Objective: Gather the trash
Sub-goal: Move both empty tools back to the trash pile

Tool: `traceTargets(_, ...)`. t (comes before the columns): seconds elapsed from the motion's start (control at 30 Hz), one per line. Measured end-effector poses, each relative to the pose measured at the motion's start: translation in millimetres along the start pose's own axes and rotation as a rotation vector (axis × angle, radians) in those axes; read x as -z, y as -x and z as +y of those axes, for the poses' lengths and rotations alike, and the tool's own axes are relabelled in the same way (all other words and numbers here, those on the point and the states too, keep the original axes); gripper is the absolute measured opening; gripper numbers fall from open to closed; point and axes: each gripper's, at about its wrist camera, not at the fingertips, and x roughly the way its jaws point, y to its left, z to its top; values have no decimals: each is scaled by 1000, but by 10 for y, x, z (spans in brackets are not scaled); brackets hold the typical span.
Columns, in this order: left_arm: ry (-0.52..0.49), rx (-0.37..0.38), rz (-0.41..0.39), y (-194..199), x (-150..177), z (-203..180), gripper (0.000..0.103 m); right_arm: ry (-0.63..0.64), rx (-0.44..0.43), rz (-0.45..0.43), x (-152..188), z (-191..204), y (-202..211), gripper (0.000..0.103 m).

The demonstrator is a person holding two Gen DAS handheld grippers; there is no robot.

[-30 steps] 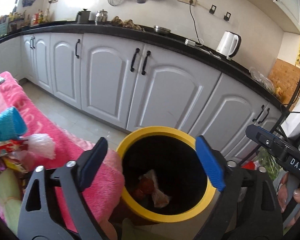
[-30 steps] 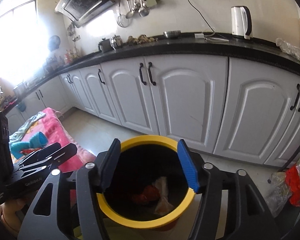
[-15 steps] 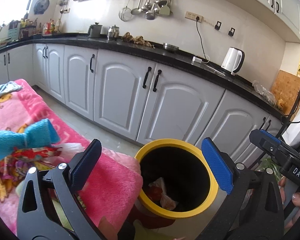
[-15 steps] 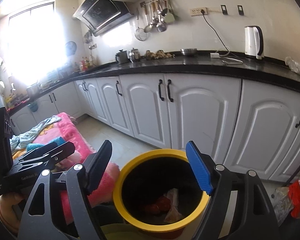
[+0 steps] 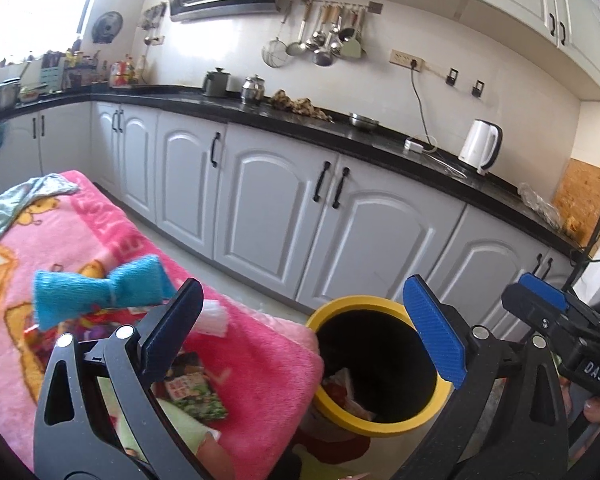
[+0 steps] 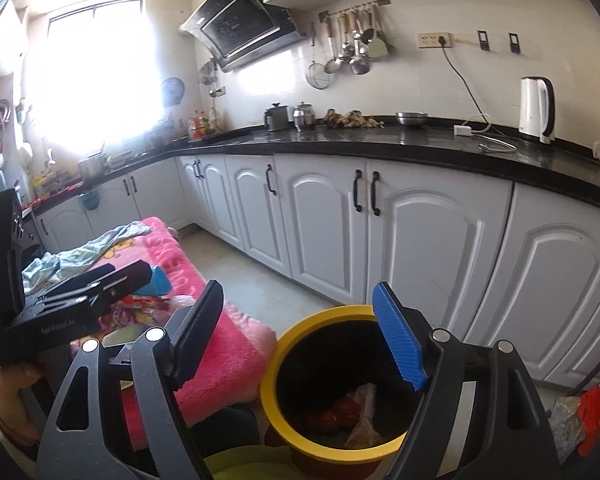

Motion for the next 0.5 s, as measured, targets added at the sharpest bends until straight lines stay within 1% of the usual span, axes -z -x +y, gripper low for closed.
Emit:
traceTargets(0.4,48,-76,-52,262,-57,437,92,82,-76,3,-17,443,-23,75)
traceTargets(0.5,58,-95,-63,321,-69,539,92,107,-96,-5,-21,566,-33,79)
